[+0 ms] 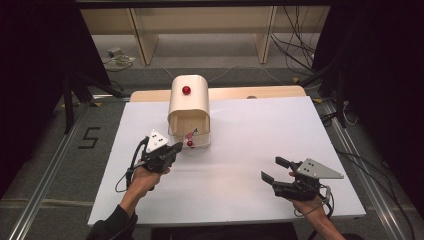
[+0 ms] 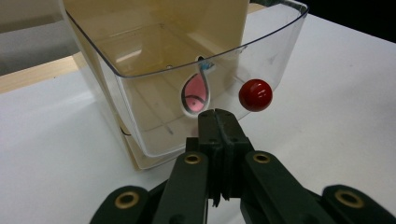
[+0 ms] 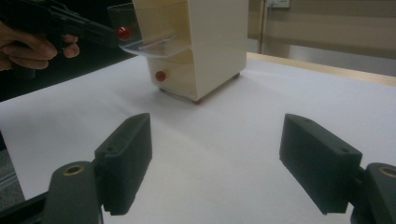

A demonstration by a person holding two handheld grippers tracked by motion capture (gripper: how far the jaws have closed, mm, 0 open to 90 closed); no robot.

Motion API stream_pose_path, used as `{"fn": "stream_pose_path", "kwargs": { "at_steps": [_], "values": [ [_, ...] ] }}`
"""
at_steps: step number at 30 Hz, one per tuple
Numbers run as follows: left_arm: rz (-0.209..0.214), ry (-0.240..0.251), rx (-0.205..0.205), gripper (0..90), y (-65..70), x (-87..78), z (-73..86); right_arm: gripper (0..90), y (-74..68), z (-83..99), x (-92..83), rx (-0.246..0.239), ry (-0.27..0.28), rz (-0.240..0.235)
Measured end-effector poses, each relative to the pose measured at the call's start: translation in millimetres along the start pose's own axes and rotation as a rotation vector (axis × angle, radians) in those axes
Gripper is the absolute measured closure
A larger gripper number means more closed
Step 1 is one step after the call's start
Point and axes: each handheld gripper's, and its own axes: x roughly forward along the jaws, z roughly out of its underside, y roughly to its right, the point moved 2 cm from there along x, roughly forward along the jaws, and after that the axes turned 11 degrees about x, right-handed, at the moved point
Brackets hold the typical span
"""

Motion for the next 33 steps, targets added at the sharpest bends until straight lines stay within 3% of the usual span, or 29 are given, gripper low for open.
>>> {"fn": "stream_pose_path", "kwargs": {
  "at_steps": [33],
  "values": [
    [-0.002,0.007,0.005,88.7,-1.9,2.7,-2.6,26.2,-0.1,0.1,0.4,-0.001,0.0,-0.001]
  ]
}}
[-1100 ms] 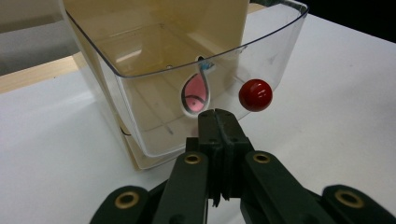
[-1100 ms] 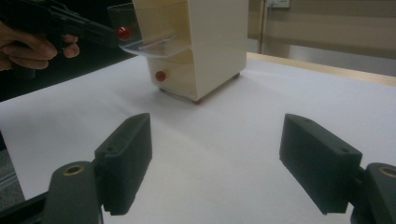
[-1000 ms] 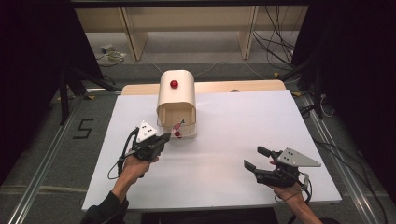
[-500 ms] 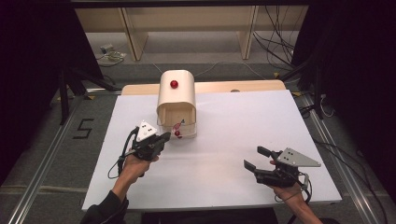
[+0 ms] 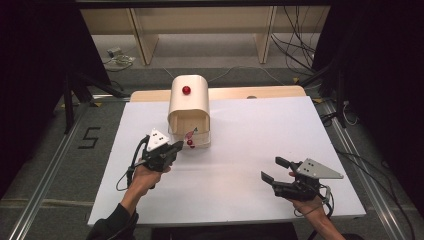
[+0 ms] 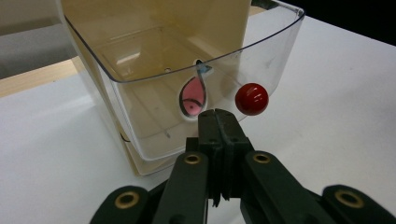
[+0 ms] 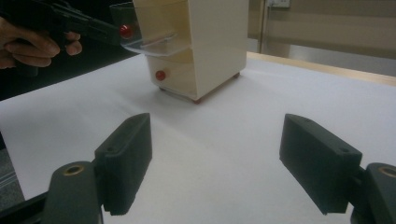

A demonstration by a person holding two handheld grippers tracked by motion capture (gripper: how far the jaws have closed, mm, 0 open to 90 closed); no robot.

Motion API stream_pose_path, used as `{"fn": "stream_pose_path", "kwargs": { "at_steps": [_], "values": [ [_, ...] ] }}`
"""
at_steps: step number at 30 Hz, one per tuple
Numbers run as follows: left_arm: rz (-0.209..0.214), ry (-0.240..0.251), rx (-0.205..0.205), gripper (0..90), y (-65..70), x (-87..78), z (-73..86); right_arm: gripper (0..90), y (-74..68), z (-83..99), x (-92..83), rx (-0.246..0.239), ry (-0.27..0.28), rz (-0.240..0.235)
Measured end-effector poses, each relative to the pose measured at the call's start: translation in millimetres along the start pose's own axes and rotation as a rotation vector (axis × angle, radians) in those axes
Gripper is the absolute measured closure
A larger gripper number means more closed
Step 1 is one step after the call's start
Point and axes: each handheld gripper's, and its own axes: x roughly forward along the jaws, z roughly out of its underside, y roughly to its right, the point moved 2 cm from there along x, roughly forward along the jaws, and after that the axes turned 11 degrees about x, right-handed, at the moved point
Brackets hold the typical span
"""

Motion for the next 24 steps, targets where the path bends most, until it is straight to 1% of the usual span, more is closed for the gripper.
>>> {"fn": "stream_pose_path", "kwargs": {
  "at_steps": [22,24],
  "values": [
    [-0.005,0.003,0.0,88.7,-3.6,2.6,-1.2,26.2,0.0,0.0,0.0,-0.001,-0.002,0.002],
    [-0.006,0.006,-0.004,88.7,-3.5,3.1,-1.4,26.2,0.0,0.0,-0.1,-0.001,-0.004,0.003]
  ]
}}
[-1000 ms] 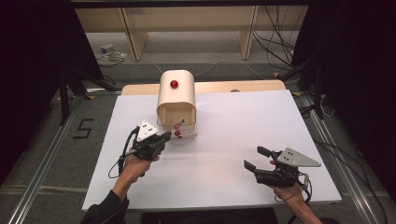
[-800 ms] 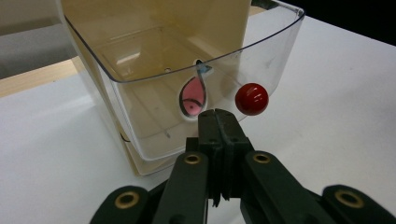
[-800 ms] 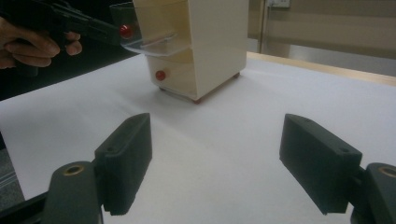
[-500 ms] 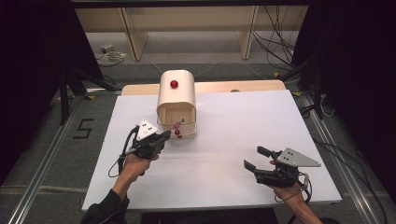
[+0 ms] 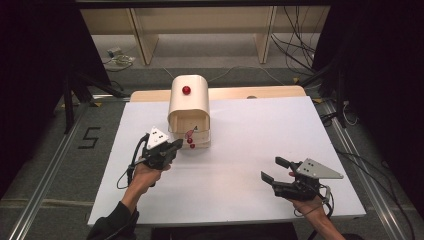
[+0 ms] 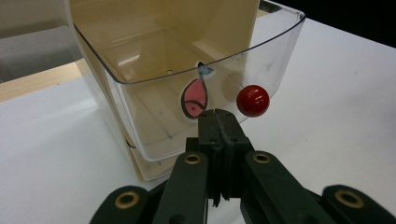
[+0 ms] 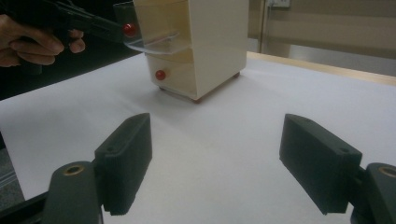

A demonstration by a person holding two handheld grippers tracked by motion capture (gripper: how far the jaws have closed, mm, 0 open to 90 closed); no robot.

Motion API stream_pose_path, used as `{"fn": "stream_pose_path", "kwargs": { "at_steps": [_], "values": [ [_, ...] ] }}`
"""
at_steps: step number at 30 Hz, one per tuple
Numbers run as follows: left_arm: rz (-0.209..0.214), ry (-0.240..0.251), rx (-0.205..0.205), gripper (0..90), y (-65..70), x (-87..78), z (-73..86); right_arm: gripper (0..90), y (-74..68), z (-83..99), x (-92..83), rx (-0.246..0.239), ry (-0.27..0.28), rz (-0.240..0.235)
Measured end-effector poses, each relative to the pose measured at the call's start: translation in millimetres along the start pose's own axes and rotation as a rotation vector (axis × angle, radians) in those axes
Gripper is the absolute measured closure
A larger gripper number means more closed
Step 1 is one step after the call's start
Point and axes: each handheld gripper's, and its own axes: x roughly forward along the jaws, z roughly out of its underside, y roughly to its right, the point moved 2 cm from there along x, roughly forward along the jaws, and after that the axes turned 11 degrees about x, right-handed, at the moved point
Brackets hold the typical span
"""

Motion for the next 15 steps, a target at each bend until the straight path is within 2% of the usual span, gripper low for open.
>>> {"fn": "stream_pose_path", "kwargs": {
  "at_steps": [15],
  "values": [
    [-0.002,0.003,-0.003,88.7,-1.9,2.2,-0.1,26.2,0.0,0.1,0.1,-0.002,0.001,-0.001]
  ]
}}
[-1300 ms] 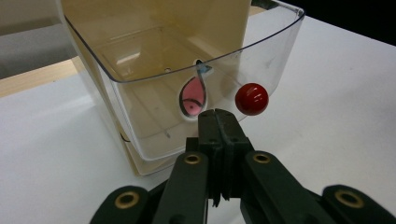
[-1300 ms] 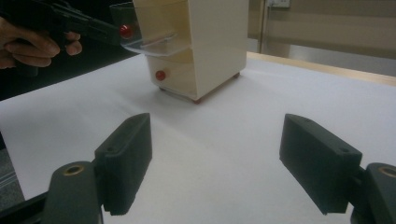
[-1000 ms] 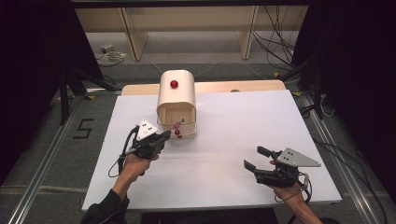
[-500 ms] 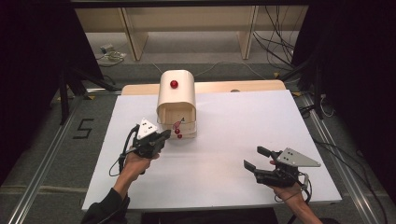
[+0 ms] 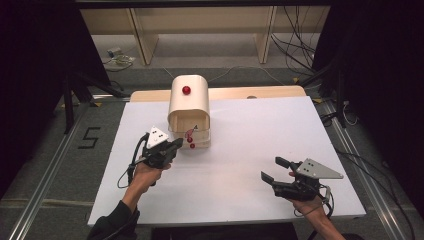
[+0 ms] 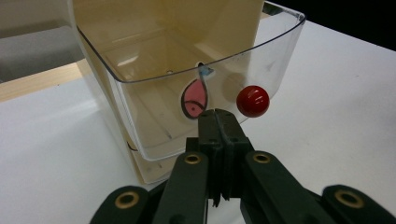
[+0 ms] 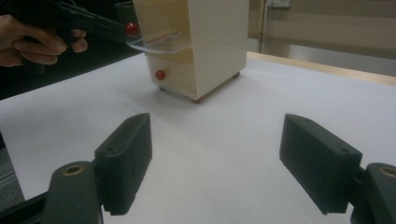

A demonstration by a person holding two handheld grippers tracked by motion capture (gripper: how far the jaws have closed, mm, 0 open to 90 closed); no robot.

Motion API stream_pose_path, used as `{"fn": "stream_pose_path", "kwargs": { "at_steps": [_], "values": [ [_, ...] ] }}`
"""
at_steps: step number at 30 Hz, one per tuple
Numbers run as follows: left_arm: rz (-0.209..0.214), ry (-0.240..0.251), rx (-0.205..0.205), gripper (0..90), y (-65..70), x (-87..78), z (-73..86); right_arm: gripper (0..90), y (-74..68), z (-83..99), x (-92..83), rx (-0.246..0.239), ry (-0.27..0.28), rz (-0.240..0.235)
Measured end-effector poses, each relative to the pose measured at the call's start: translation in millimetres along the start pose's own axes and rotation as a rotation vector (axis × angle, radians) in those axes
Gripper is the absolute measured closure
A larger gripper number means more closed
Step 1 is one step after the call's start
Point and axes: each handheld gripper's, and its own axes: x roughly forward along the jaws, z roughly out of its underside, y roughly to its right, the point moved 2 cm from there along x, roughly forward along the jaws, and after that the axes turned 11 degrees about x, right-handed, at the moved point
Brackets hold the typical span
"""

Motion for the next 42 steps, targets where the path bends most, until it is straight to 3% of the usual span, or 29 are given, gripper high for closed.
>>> {"fn": "stream_pose_path", "kwargs": {
  "at_steps": [14,42],
  "values": [
    [-0.002,0.006,-0.019,88.7,-1.4,2.2,-0.3,26.2,-0.2,0.1,0.1,-0.003,-0.002,0.0],
    [-0.006,0.002,-0.011,88.7,-2.1,7.9,-2.2,26.2,-0.1,0.4,0.6,-0.001,-0.005,0.001]
  ]
}}
